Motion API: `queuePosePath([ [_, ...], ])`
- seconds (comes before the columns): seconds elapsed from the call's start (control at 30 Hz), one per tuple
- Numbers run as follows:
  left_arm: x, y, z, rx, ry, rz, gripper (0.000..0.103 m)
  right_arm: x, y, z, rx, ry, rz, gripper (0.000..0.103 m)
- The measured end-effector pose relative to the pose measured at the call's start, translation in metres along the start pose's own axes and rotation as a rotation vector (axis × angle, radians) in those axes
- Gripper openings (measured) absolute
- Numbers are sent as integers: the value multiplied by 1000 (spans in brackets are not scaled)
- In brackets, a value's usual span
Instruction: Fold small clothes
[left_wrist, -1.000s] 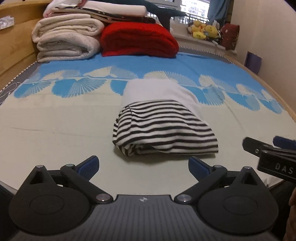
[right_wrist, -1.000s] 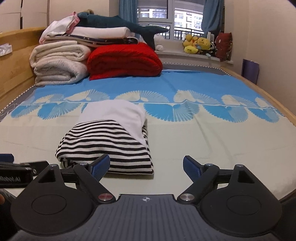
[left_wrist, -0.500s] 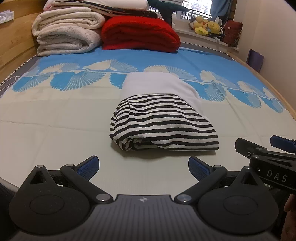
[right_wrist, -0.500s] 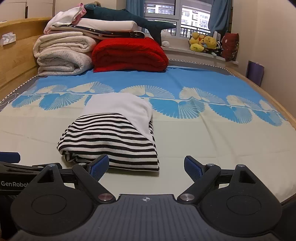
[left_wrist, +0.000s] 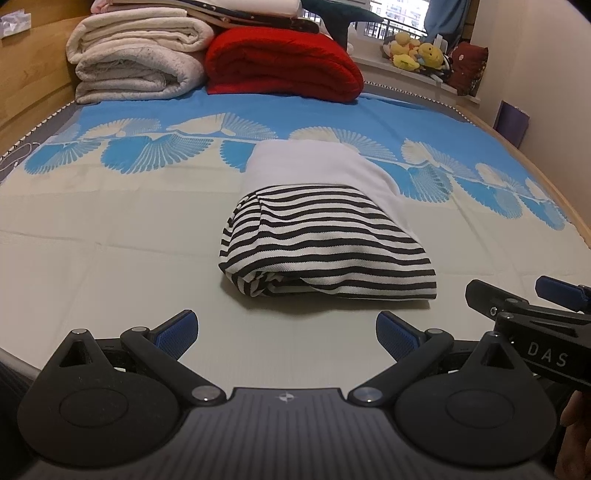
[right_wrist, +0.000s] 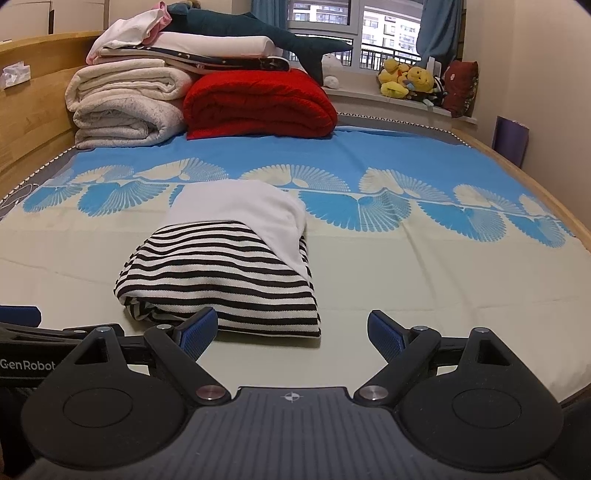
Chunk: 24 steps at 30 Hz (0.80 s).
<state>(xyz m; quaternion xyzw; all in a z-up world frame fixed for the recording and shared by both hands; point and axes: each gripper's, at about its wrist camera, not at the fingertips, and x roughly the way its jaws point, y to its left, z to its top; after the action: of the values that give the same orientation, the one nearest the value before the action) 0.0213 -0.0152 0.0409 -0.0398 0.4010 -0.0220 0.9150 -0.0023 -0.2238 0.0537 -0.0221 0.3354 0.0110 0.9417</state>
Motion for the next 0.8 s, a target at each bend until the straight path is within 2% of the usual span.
queuePosePath([
  [0.8,-1,1,1,-3,-1,-12,102,1,1,-1,-3,3,-4,89],
])
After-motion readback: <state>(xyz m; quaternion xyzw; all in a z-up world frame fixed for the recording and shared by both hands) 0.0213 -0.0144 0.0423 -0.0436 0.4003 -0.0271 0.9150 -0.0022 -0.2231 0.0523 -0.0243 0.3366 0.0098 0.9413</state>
